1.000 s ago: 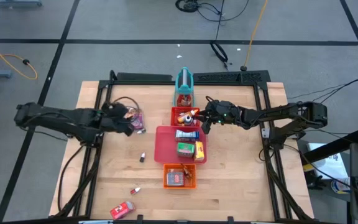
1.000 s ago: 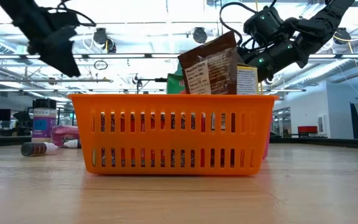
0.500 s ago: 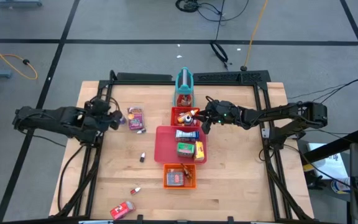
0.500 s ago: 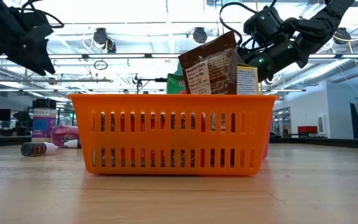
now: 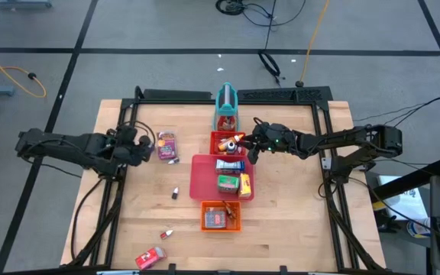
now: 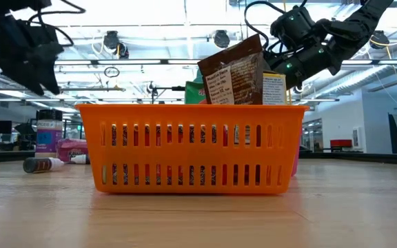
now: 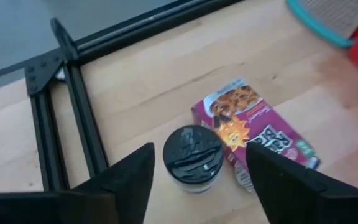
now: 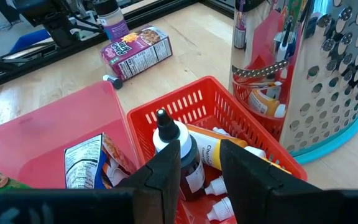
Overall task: Pick & Place Kitchen Items
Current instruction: Put the violet seasoning bottle into the orange bin
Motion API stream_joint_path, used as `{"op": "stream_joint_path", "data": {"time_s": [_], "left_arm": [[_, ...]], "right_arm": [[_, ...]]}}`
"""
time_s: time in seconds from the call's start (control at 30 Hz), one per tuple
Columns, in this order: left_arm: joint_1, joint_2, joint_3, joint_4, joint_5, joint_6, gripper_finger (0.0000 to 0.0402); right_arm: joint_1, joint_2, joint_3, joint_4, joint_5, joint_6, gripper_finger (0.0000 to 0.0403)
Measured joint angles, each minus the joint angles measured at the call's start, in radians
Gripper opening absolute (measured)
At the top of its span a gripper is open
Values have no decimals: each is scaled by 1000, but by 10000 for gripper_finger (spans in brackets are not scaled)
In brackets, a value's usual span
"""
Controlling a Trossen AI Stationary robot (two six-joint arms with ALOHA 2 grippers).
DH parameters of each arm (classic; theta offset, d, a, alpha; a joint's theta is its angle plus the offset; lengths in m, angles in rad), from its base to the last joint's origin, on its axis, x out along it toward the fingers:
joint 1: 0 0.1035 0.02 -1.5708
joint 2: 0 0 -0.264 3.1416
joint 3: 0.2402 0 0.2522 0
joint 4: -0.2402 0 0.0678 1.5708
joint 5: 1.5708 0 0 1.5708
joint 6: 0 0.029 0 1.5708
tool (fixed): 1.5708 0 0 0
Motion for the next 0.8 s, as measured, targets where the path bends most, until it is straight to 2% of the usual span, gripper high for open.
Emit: {"op": "stream_joint_path", "data": {"time_s": [0.1,0.37,0.8], "left_arm": [[0,21,-26,2,6,-39,277],[0,48,-30,58,10,-11,309],[0,56,-31,63,14,-48,310]], "right_arm": [[0,0,0,0,0,0,105],[0,0,0,0,0,0,105],[0,0,0,-1,0,0,105]]}}
